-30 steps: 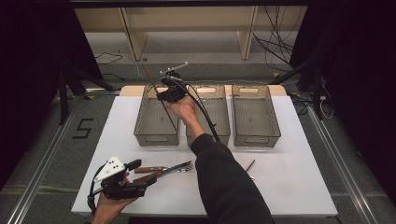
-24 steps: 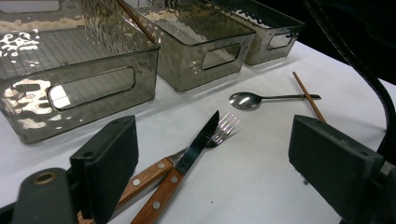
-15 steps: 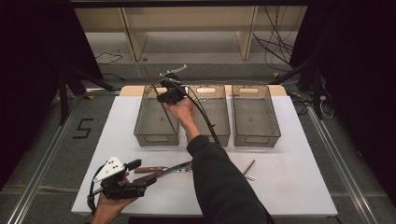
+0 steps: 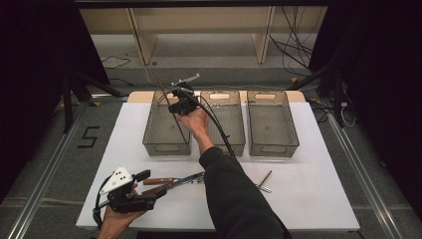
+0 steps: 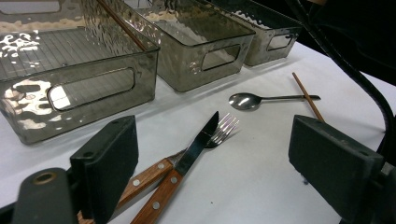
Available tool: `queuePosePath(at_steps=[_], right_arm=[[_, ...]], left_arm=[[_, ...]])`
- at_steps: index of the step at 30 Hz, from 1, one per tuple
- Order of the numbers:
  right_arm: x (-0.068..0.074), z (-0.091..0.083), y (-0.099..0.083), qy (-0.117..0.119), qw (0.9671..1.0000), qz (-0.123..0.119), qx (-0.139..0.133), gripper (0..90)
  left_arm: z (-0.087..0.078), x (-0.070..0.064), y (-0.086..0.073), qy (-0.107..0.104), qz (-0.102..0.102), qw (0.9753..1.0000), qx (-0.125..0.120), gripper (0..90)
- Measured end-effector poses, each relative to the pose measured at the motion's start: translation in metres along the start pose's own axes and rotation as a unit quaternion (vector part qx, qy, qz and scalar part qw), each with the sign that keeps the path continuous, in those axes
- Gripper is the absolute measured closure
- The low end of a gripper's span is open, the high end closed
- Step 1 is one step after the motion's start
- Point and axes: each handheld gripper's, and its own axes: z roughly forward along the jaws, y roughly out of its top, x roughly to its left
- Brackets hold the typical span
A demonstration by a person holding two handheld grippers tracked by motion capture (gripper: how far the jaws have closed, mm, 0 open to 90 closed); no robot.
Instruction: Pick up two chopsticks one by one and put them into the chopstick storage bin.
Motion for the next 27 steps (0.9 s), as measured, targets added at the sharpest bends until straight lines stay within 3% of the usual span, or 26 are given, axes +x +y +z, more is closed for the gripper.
queuePosePath(at_steps=[6,7,8,11,12,14,18,19,21,27], right_arm=[[-0.001,-0.002,-0.003,0.0,1.0,0.006,0.002,68.9],[-0.002,-0.006,-0.002,0.007,0.9999,0.007,0.004,62.0],[-0.002,-0.006,-0.002,0.007,0.9999,0.007,0.004,62.0],[-0.002,-0.016,-0.003,0.012,0.9998,-0.015,0.0,54.6],[-0.002,-0.026,-0.003,0.026,0.9993,-0.029,-0.002,47.6],[-0.002,-0.03,-0.003,0.033,0.9988,-0.036,0.0,43.5],[-0.002,-0.061,-0.012,0.059,0.9941,-0.09,0.01,35.1],[-0.004,-0.077,-0.02,0.069,0.991,-0.114,0.01,32.6],[-0.005,-0.085,-0.025,0.073,0.9897,-0.122,0.013,31.7],[-0.01,-0.124,-0.054,0.087,0.9791,-0.181,0.03,29.8]], left_arm=[[0.0,0.0,0.0,0.0,-0.001,1.0,0.0,15.6],[0.0,0.0,0.0,0.0,0.0,1.0,0.0,15.6],[0.0,0.0,0.0,0.0,0.0,1.0,0.0,15.6],[0.0,0.0,0.0,0.001,0.0,1.0,0.0,15.6],[0.0,0.0,0.0,0.001,-0.001,1.0,0.0,15.6],[0.0,0.0,0.0,0.002,-0.002,1.0,0.0,15.6],[0.0,0.0,-0.001,0.002,-0.002,1.0,0.002,15.6],[0.001,0.0,-0.001,0.003,-0.002,1.0,0.002,15.6],[0.001,0.0,0.0,0.004,-0.002,1.0,0.002,15.5],[0.001,0.0,-0.001,0.006,-0.002,1.0,0.003,15.4]])
